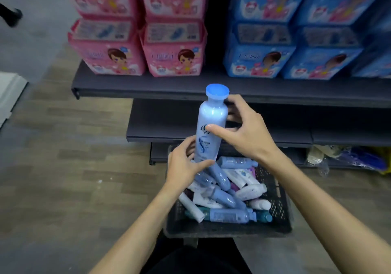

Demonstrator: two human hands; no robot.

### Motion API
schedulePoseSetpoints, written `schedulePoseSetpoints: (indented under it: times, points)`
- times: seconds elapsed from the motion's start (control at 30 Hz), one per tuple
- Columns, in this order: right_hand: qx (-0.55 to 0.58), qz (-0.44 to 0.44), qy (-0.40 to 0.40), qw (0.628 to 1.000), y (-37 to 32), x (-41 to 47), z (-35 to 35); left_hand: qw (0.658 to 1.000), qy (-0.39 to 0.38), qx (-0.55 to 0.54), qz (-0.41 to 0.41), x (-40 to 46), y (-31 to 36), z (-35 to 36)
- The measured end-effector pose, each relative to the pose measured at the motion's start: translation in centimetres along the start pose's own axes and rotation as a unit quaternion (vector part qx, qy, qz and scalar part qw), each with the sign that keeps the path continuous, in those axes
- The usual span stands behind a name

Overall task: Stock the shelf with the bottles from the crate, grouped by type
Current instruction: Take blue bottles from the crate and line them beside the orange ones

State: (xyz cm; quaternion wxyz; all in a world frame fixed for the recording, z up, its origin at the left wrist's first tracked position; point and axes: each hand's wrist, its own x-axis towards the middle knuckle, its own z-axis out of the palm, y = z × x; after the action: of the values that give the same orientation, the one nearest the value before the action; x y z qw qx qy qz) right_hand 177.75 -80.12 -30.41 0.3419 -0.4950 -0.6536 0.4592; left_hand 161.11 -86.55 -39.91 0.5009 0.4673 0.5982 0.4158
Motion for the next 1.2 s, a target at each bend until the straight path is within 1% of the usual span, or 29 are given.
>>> schedulePoseSetpoints:
  times: [0.23,0.43,0.5,0.63,0.83,0.93,1.0,1.1,1.2]
  points:
    - [-0.059,-0.092,0.044,0.993,-7.6,1.1,-1.8,0.995,0.052,0.009,0.083,1.1,6.7,-1.3]
    - [-0.106,-0.182,0.078,0.974,-14.9,2.7,-4.2,0.979,0.096,0.021,0.18,1.8,14.2,-2.6]
    - [-0.102,-0.21,0.091,0.968,-17.6,3.0,-4.9,0.969,0.108,0.03,0.221,1.7,16.9,-3.2]
    - [-0.093,-0.256,0.107,0.956,-22.9,3.5,-6.6,0.941,0.136,0.092,0.297,1.3,22.1,-4.8]
    - [-0.082,-0.313,0.102,0.941,-30.4,4.4,-9.1,0.896,0.18,0.131,0.384,0.4,29.6,-7.5]
    - [-0.083,-0.338,0.101,0.932,-34.2,5.1,-10.1,0.88,0.203,0.147,0.404,0.2,33.3,-8.4]
    - [-0.08,-0.349,0.098,0.928,-36.3,6.1,-10.6,0.873,0.227,0.158,0.401,0.6,35.5,-9.0]
    - [-0.082,-0.353,0.096,0.927,-38.5,8.0,-10.8,0.875,0.247,0.16,0.384,1.7,38.1,-10.0]
    - [-0.094,-0.34,0.092,0.931,-39.4,10.0,-10.5,0.879,0.254,0.181,0.36,3.3,39.7,-10.8]
